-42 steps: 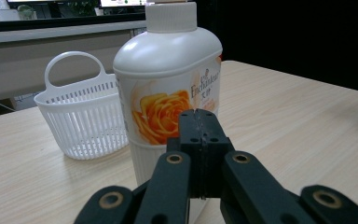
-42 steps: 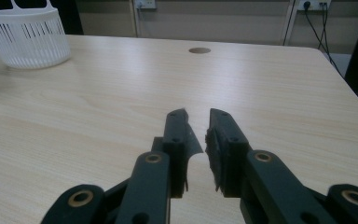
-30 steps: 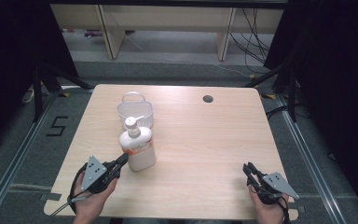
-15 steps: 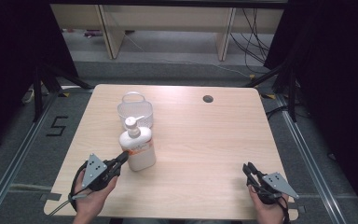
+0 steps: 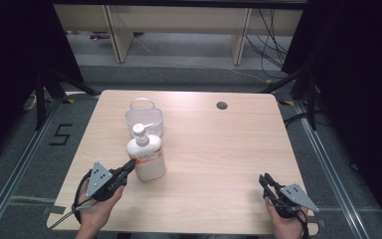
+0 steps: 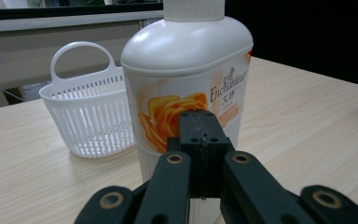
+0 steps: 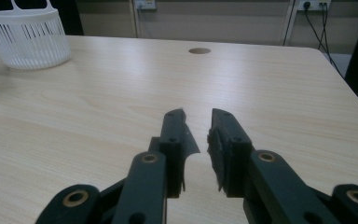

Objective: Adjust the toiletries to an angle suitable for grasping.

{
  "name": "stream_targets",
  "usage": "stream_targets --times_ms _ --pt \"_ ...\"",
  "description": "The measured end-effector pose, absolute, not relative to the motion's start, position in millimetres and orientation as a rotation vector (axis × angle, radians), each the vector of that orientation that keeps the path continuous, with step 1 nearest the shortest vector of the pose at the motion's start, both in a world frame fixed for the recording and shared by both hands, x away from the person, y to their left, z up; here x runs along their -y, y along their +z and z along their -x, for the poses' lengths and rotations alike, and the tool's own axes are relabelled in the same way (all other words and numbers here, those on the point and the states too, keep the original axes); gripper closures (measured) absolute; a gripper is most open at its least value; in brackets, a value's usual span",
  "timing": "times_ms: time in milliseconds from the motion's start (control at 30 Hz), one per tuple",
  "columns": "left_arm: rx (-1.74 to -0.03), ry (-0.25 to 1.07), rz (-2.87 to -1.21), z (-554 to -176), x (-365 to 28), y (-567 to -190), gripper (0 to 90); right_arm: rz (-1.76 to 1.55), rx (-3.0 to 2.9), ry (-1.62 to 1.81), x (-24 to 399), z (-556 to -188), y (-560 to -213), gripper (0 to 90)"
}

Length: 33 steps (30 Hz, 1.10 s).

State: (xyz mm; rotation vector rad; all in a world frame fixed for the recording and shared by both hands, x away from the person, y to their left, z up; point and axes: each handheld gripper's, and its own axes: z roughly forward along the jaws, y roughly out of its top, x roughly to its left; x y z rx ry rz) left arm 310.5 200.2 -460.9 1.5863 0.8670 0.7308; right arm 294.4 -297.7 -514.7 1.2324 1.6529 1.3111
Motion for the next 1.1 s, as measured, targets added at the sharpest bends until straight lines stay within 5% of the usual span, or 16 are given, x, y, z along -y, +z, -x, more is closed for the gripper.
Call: stream_targets --times_ms 1100 --pt "-0.929 0.731 -1.577 -329 -206 -463 89.7 -1.221 -1.652 1.314 298 -294 -515 74.6"
